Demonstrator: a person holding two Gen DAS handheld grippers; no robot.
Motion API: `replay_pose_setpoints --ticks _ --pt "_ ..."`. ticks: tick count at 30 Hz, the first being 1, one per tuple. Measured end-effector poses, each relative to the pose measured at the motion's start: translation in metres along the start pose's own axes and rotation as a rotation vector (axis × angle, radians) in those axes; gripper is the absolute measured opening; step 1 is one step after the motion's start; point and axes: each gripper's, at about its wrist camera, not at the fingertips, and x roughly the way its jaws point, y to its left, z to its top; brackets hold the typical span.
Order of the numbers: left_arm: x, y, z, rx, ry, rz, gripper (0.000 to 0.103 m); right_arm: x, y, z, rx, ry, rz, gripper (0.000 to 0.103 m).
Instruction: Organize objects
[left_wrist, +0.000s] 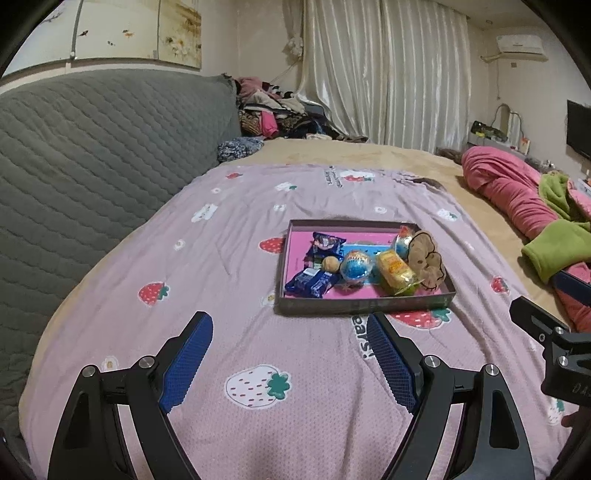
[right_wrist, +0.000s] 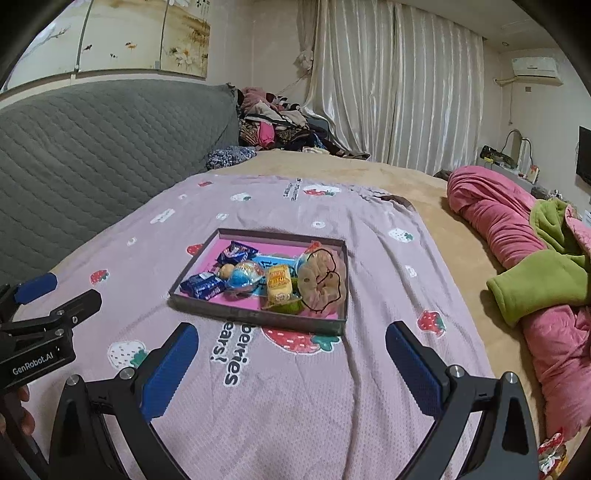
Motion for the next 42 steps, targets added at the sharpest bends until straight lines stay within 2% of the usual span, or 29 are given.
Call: replay_pose_setpoints --ticks 9,16,25,42 --pt "0.018 -0.003 -0.017 0.008 0.029 0.01 0.086 0.009 -0.004 -0.012 0.008 0.015 0.001 0.103" --pt "0.037 -0.006 -0.028 0.016 0.067 -0.016 0.086 0.021 -0.009 -0.024 0.022 0.032 -0.002 0.103" --pt "0.052 -0.008 -0.041 0.014 0.069 -0.027 0.086 0.037 -0.009 -0.044 0.029 0.066 -0.009 0.103" --pt "0.061 -0.009 -0.052 0.018 0.073 -0.054 0.086 0.041 -0.007 -0.058 0.033 0.09 -0.002 0.103"
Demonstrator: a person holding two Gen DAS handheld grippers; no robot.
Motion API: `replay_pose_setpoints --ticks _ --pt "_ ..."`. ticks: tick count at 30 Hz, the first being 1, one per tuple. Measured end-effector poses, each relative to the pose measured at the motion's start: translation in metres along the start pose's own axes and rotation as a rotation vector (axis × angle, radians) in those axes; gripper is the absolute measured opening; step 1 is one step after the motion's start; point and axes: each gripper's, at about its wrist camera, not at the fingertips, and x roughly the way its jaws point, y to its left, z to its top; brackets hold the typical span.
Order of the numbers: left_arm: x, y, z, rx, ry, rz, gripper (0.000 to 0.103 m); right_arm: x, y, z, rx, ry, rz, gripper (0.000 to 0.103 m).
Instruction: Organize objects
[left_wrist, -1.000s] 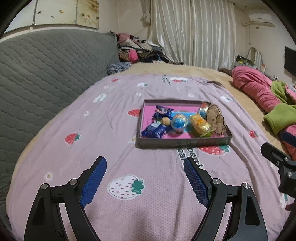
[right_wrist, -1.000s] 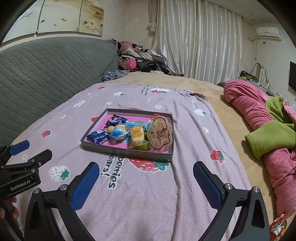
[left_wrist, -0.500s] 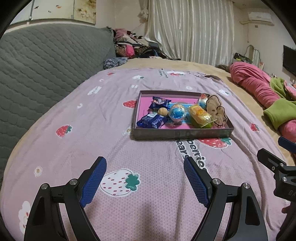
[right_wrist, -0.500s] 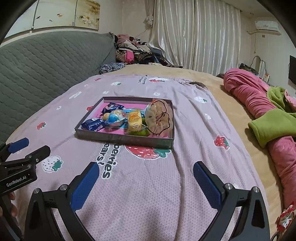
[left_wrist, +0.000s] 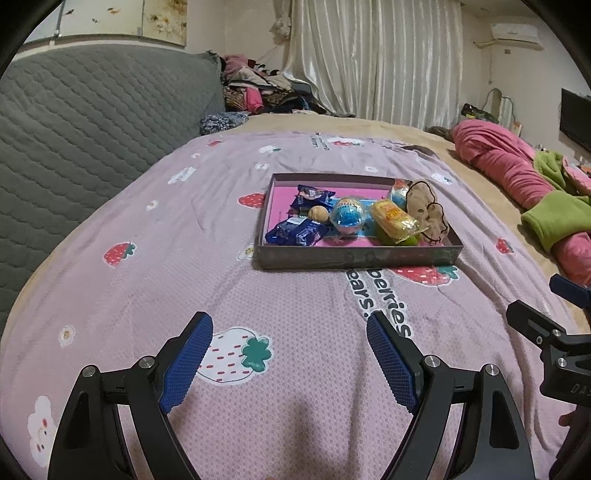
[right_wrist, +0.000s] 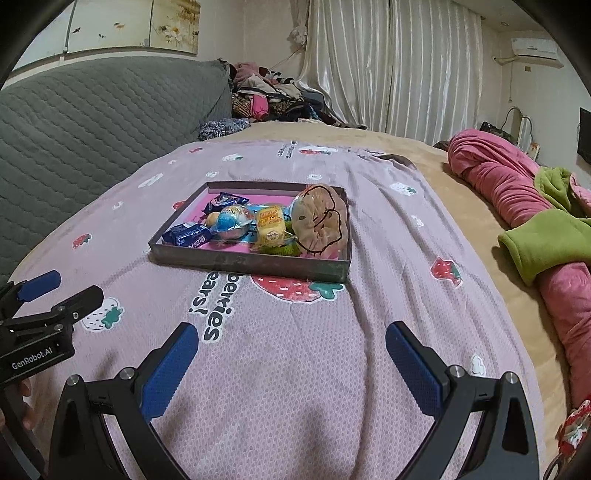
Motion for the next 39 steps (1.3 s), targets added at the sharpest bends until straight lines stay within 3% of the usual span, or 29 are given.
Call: replay_pose_setpoints --ticks 4,39 --pt "0.0 -0.003 -0.003 0.017 -0.003 0.007 0.086 -0.004 -0.001 -0.002 0.005 -0.024 0.0 0.103" --pt "0.036 0.005 -0.031 0.015 0.029 -0.011 0.086 0.029 0.002 -0.039 0.017 0.053 0.012 0.103"
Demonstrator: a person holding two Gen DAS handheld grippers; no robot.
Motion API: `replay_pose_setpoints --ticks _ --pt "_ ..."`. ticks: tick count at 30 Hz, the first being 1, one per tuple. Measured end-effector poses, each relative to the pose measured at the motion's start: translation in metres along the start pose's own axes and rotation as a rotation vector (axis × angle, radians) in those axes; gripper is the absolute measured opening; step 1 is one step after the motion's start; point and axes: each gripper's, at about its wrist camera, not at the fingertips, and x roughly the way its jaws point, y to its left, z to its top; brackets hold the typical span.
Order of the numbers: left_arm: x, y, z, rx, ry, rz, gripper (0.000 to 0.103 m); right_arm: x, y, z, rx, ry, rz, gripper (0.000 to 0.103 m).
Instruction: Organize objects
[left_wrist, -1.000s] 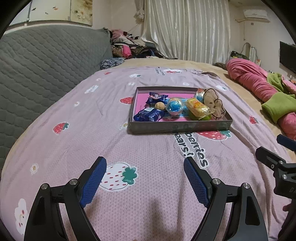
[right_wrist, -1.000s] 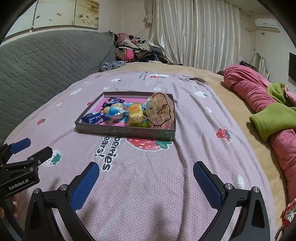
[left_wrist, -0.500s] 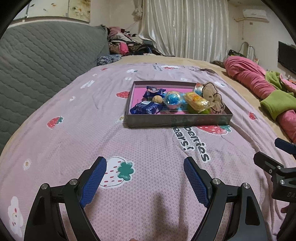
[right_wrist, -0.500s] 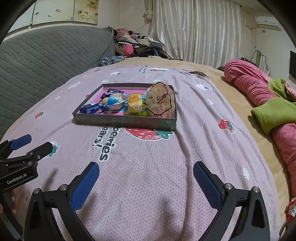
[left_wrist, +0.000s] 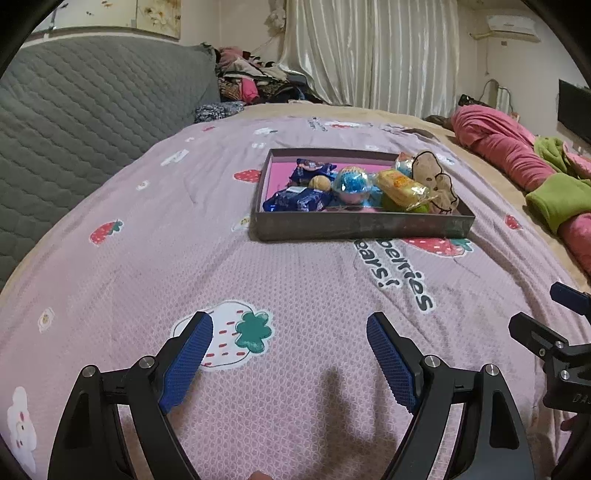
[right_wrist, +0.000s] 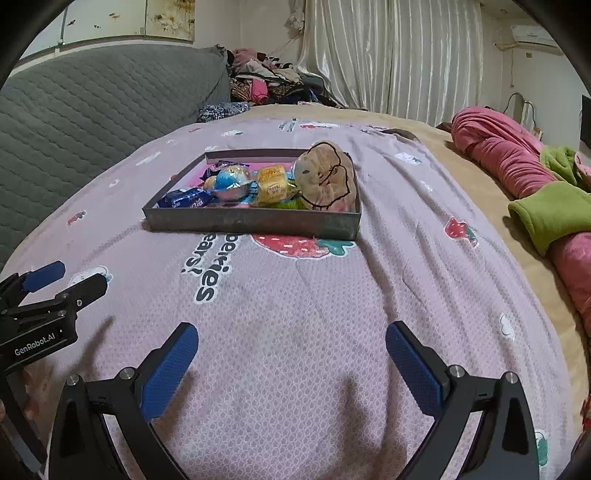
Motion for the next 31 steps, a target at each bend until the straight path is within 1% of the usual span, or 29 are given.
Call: replay_pose_setpoints --ticks 3,11,24,31 --pt "0.0046 0.0003 -0.0024 0.001 0.009 0.005 0.086 0.0007 0.0003 -0.0003 0.002 -0.008 -0.003 0.103" --pt "0.006 0.0002 -0.0032 0.0 -0.001 0.006 0.086 0.0034 -0.0012 0.0008 0.007 -0.01 0.003 0.103" --pt "0.0078 -0.0026 -0.0042 0.019 0.002 -0.023 0.086 0.0047 -0.001 -0.0003 -0.002 -0.004 0.003 0.103" --pt "0.01 -0.0002 -0.0038 0.01 0.004 -0.007 0.086 0.0066 -0.0023 -0.0002 0.001 0.0 0.001 0.103"
